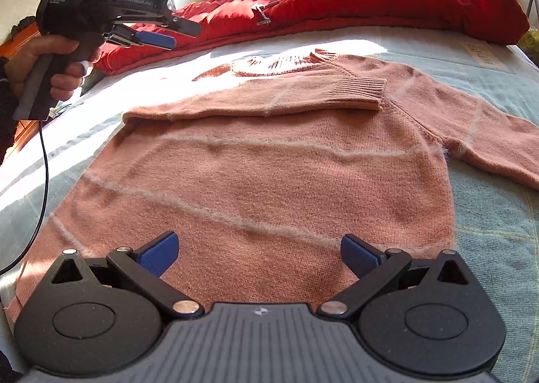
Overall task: Fold clothes
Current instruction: 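Move the open right gripper to the ribbed cuff of the folded sleeve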
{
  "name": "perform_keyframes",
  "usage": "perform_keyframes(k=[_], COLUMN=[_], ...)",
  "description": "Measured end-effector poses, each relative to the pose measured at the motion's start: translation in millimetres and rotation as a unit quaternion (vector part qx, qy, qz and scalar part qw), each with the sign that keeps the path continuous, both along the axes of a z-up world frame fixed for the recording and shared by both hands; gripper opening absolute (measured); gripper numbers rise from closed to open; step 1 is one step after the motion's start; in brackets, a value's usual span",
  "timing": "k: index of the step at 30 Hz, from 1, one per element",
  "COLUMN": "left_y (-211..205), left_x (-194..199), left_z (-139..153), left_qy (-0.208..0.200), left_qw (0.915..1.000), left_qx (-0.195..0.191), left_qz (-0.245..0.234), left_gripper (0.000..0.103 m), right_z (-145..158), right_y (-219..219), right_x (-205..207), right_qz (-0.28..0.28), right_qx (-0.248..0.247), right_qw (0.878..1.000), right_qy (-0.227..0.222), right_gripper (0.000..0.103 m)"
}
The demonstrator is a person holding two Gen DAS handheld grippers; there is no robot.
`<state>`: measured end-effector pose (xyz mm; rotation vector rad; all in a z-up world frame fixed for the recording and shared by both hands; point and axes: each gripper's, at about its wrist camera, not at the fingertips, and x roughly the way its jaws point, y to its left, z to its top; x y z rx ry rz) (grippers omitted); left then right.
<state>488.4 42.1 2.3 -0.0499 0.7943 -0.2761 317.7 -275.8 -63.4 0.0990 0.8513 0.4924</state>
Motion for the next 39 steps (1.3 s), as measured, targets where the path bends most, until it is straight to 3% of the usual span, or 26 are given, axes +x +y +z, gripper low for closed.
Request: perform_keyframes(k=[4,8,13,22,26,29,32,39], left_y=[49.9,76.6,87.1,99.6,116.7,120.1,120.4,127.1], left_x=[-18.1,-39.0,-51.4,-30.8,-43.4,-46.6,-46.8,-47.9], left_z=[-17.0,-39.8,-69.3,-96.2,-104.8,-107.8,-108.4,-109.5], left_qy=[0.009,0.021,0.040,0.013,0.006,0.002,0.000,0.000], left_qw=[0.9981,0.9962,0.9960,0.9853,0.9839,0.9832,0.9837,0.9817], left_qx=[0.016,0.023,0.003,0.044,0.002,-0.010,-0.011,-0.035], left_qz=[0.058,0.082,0.079,0.165,0.179,0.182,0.180,0.187], left_gripper=[0.071,0.071,0.071,0.074,0.074,0.075,0.076,0.076], right_z=[4.9,9.8,12.6,17.8,23.1,28.9,33.5,9.0], right_y=[5.5,13.8,23.6,35.5,36.0,29.4,15.6,-21.8], right_x=[5.5,11.6,17.9,26.5,31.5,39.3,54.0,113.2], right_qz=[0.008,0.014,0.021,0.020,0.020,0.015,0.002,-0.059], right_qx=[0.016,0.020,0.006,-0.008,-0.009,0.016,0.075,0.192], right_qw=[1.000,1.000,1.000,1.000,1.000,1.000,0.997,0.979], right_qy=[0.002,-0.001,-0.004,-0.010,-0.018,-0.021,-0.020,0.047], right_gripper=[0.103,0.103,0.103,0.103,0.103,0.103,0.103,0.103])
